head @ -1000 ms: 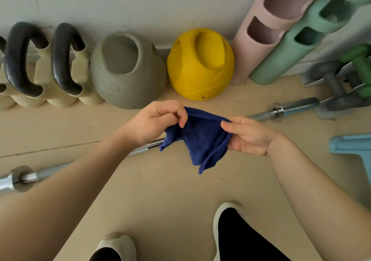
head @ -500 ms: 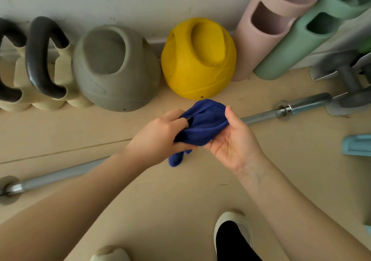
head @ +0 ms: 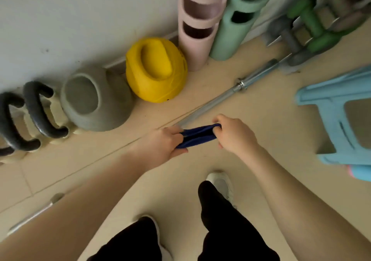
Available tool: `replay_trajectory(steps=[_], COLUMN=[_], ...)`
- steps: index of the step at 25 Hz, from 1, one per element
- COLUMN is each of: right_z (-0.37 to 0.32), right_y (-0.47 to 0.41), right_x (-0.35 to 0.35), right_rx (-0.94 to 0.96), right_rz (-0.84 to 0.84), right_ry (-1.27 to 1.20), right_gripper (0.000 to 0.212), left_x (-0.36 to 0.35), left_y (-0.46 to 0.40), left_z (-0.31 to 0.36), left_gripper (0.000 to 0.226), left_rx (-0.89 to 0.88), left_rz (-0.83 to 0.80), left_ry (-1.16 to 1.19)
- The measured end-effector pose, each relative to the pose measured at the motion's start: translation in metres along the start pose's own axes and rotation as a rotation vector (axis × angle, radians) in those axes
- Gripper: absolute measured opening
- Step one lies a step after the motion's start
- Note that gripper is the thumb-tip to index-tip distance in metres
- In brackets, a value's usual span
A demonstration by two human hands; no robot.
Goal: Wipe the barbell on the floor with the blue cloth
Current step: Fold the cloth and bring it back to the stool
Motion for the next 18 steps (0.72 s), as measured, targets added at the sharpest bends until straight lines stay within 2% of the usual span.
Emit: replay_trajectory(steps=[3,4,6,7,10,13,15,18], right_z=[0.035,0.051,0.065,0.081,0.142,0.196,0.224,0.271], right_y=[0.073,0.107,0.141,0.165,0.238,0.282,0.3,0.32], right_x=[0.053,0.074,0.084,0.099,0.146,0.191,0.224,0.294], right_rx=[-0.089,-0.1,-0.056,-0.064,-0.07,-0.108,-0.17,-0.235], right_rz=[0.033,0.05,0.042,0.041,0.077,0.094,0.212,0.519], right_ry=[-0.697,-0.858,-1.081,-1.178,-1.302,-1.244,-1.251,-1.287], right_gripper=[0.026,0.027,0.028,0.028,0.024,0.032,0.027,0.018], left_x=[0.038,0.053,0.068,0.072,0.075,0.08,0.091,0.108], left_y=[-0.011,-0.015,-0.015,-0.024,-0.054,-0.099,-0.13,-0.189], left_z=[0.088,0.118,0.138,0.159,0.237,0.302,0.346,0.416], left_gripper=[0.016,0.013,0.012,0.012,0.011,0.017,0.024,0.037], left_rx=[0.0,-0.027,-0.011,-0.007,0.113,0.239,0.226,0.211], left_rz=[-0.036,-0.022,0.063,0.035,-0.092,-0.199,-0.266,-0.336], left_ry=[0.203,0.245,0.274,0.301,0.456,0.595,0.74,0.917])
Point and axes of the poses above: each hand's wrist, its own y-axis away from the middle knuckle, its own x-axis out of the back of the hand, z = x × y, the point moved 4 cm from there along -y, towards the middle knuckle, and after that the axes turned 4 degrees about -z, right-handed, at the moved point
